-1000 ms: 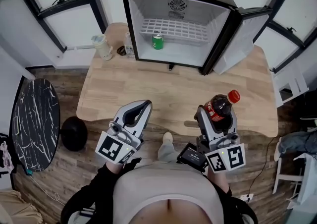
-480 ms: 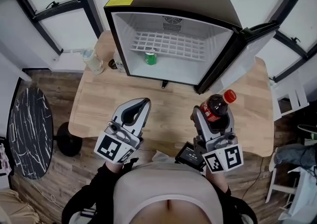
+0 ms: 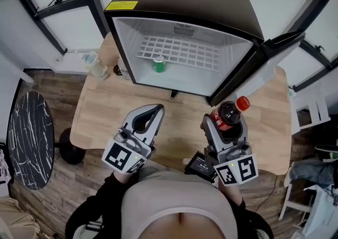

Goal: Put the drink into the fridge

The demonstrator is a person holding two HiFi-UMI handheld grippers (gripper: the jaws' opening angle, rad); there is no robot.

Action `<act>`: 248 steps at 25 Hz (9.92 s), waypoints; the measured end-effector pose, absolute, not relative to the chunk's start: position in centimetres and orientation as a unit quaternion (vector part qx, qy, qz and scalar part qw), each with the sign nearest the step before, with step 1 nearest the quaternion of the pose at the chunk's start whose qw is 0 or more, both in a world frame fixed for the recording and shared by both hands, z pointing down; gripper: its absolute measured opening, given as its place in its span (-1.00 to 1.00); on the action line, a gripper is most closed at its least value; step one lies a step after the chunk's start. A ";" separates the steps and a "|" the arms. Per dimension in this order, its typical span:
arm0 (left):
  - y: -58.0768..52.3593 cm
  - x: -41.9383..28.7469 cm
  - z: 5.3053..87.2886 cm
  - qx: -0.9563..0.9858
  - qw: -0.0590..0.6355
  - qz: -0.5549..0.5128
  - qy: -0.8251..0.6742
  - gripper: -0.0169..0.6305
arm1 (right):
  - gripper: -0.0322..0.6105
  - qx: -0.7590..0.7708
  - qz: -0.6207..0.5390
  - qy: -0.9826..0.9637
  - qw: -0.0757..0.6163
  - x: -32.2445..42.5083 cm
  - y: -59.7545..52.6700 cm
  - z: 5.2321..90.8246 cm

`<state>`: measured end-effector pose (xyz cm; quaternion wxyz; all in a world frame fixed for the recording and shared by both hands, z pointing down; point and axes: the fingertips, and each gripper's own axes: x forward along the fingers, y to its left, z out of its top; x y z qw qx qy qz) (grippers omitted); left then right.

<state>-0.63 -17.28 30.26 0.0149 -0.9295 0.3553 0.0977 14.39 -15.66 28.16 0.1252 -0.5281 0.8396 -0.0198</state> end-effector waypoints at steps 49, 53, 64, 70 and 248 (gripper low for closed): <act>-24.1 -5.9 35.3 -0.927 -0.054 0.070 0.365 -0.93 | 0.16 -0.575 -0.024 0.811 0.104 12.3 -33.6 30.8; -24.8 -5.9 35.5 -0.928 -0.057 0.070 0.361 -0.93 | 0.16 -0.583 -0.022 0.807 0.098 12.5 -35.0 31.1; -26.2 -6.5 36.3 -0.926 -0.066 0.067 0.365 -0.93 | 0.16 -0.595 -0.018 0.799 0.080 12.9 -38.2 32.4; -26.6 -6.5 36.5 -0.927 -0.066 0.065 0.363 -0.93 | 0.16 -0.604 -0.016 0.794 0.065 13.1 -39.8 33.4; -24.0 -5.8 37.1 -0.925 -0.084 0.061 0.367 -0.93 | 0.16 -0.608 -0.032 0.791 -0.056 15.0 -47.0 35.4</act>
